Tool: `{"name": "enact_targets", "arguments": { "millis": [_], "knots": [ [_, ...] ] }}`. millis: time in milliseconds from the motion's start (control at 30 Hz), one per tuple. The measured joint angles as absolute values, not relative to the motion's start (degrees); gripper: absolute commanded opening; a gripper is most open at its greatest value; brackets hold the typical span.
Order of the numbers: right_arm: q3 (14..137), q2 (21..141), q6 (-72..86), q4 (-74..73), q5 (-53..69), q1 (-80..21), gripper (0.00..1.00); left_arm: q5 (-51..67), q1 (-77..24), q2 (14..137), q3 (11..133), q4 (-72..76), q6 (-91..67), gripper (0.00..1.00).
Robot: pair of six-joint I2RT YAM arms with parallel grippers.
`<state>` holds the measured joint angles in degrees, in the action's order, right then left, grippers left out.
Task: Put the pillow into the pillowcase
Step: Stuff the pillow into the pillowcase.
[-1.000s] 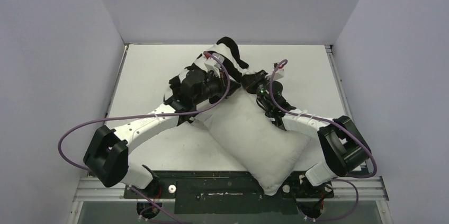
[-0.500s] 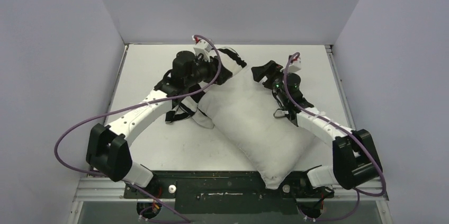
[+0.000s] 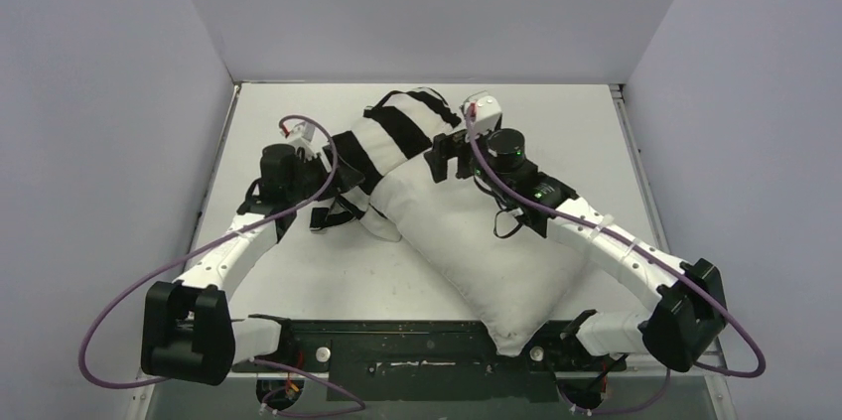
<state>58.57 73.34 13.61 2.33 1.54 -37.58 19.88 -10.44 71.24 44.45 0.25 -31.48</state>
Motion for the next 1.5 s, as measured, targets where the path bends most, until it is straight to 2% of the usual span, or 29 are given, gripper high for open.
{"name": "enact_targets", "arguments": {
  "millis": [200, 467, 500, 533, 567, 633, 700, 733, 767, 900, 1167, 1367, 1400, 1500],
  "knots": [
    [65.52, 81.47, 7.20, -6.00, -2.31, -45.69, 1.00, 23.94, -8.97, 69.67, 34.89, 4.89, -38.33, 0.61],
    [71.05, 93.38, 0.86, -12.19, -12.56, -55.75, 1.00, 26.46, -7.40, 69.65, 29.34, 11.84, -43.59, 0.58],
    [71.11, 94.13, 0.36, -12.21, -13.63, -56.25, 0.97, 26.59, -7.40, 69.65, 29.12, 12.23, -43.90, 0.57],
    [71.11, 95.00, -0.34, -12.14, -14.83, -56.53, 0.91, 26.68, -7.40, 69.65, 29.02, 12.51, -43.99, 0.57],
    [71.13, 95.94, -0.95, -11.81, -15.97, -56.62, 0.80, 26.63, -7.40, 69.67, 28.99, 12.62, -43.90, 0.57],
    [71.72, 98.45, -1.87, -11.20, -17.69, -56.18, 0.40, 25.91, -7.70, 69.63, 28.99, 12.51, -43.18, 0.56],
    [73.14, 101.21, -2.24, -10.83, -18.39, -55.11, 0.13, 24.67, -8.25, 69.45, 28.99, 12.16, -42.46, 0.55],
    [73.82, 102.74, -1.69, -9.98, -18.11, -54.17, 0.03, 24.16, -8.49, 69.30, 28.97, 12.14, -42.17, 0.54],
    [73.89, 103.28, -1.83, -9.28, -17.58, -53.47, 0.00, 23.53, -8.71, 69.04, 28.91, 12.25, -41.87, 0.54],
    [72.62, 102.85, 1.96, -4.27, -11.44, -49.93, 0.00, 18.90, -9.98, 67.88, 28.21, 13.43, -40.86, 0.55],
    [68.84, 99.57, 11.94, 3.07, 4.19, -43.03, 0.00, 4.75, -20.69, 69.01, 28.47, 14.15, -35.22, 0.59],
    [66.04, 99.07, 18.35, 8.40, 10.48, -40.71, 0.00, -2.33, -21.02, 75.09, 31.68, 15.90, -31.86, 0.58],
    [65.23, 98.80, 19.40, 9.56, 11.22, -40.34, 0.00, -2.98, -21.02, 75.96, 32.29, 16.45, -31.38, 0.54],
    [62.11, 97.93, 24.12, 14.83, 14.41, -38.79, 0.00, -4.95, -21.02, 79.09, 35.03, 17.87, -29.71, 0.17]
  ]
}}
